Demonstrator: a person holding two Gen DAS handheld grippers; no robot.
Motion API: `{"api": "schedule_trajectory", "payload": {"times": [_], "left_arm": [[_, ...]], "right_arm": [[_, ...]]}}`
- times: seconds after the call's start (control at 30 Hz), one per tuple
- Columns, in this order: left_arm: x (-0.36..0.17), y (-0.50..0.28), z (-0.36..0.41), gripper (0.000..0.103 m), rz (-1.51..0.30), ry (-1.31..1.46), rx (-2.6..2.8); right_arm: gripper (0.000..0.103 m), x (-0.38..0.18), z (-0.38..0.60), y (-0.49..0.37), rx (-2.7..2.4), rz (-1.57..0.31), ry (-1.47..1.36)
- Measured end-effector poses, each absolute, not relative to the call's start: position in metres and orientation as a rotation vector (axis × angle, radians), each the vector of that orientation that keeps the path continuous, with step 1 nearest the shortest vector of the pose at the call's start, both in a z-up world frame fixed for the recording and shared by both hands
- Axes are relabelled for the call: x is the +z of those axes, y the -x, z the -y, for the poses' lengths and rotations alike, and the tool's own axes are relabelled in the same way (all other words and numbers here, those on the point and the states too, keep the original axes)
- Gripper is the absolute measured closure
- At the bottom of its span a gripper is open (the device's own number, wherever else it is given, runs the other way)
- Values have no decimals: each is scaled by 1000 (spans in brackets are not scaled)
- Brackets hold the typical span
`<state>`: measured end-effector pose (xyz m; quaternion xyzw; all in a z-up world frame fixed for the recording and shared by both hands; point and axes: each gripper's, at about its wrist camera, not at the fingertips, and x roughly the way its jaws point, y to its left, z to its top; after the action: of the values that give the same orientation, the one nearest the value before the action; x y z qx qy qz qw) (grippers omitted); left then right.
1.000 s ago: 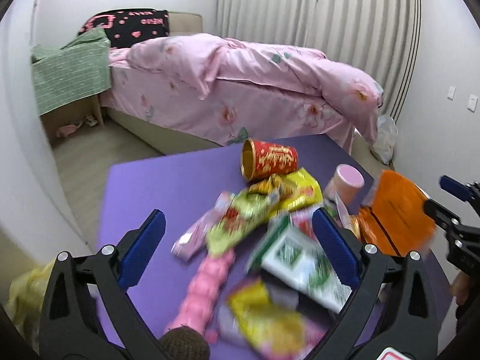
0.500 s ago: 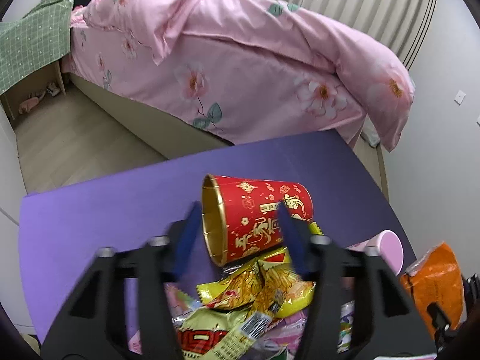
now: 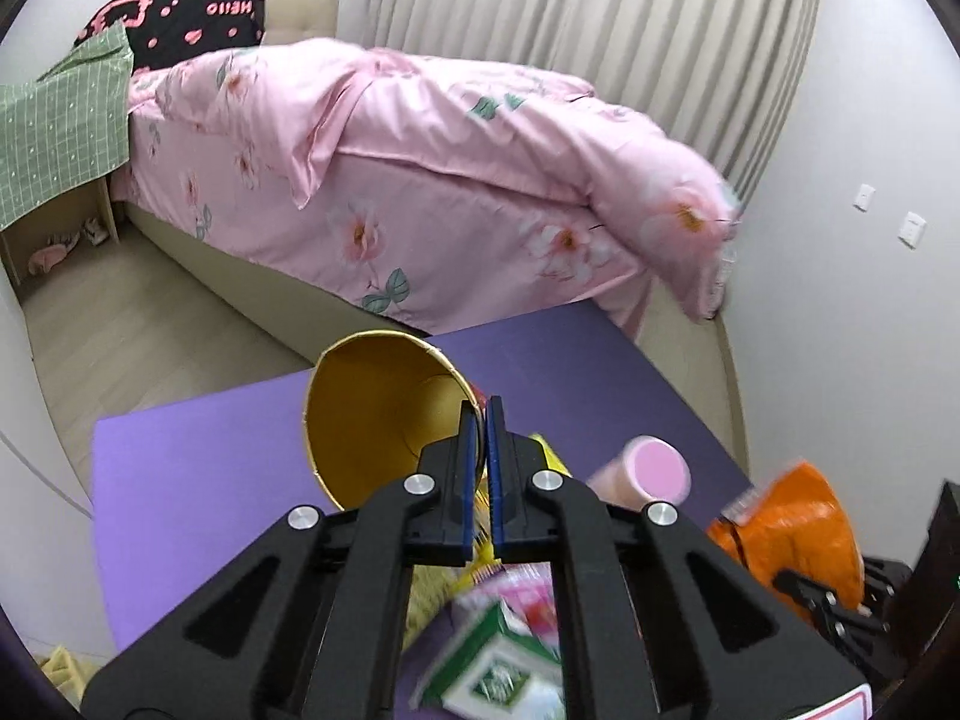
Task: Collect trash
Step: 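Grasp the red paper cup with left tool while right tool grasps the orange bag, then carry the red cup and orange bag to the yellow trash bag and release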
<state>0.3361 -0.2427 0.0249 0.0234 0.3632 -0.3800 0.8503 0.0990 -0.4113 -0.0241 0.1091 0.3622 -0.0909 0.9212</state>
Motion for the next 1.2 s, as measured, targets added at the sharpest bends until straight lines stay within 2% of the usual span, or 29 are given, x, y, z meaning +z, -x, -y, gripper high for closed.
{"api": "schedule_trajectory", "payload": {"times": [0.23,0.77,1.0,1.2], "left_arm": [[51,-266,179,100,-713,-38,-806],[51,-135,-7,100,-602,-67,-602],[33,-135,-95,100,-637,15,-442],[-23,-165,-144,100,-784,101,-316]], "right_arm": [[95,8,379,-80,-189,-662,-194],[95,34,240,-80,25,-598,-49],[95,47,193,-98,109,-563,-10],[95,35,163,-116,153,-581,8]]}}
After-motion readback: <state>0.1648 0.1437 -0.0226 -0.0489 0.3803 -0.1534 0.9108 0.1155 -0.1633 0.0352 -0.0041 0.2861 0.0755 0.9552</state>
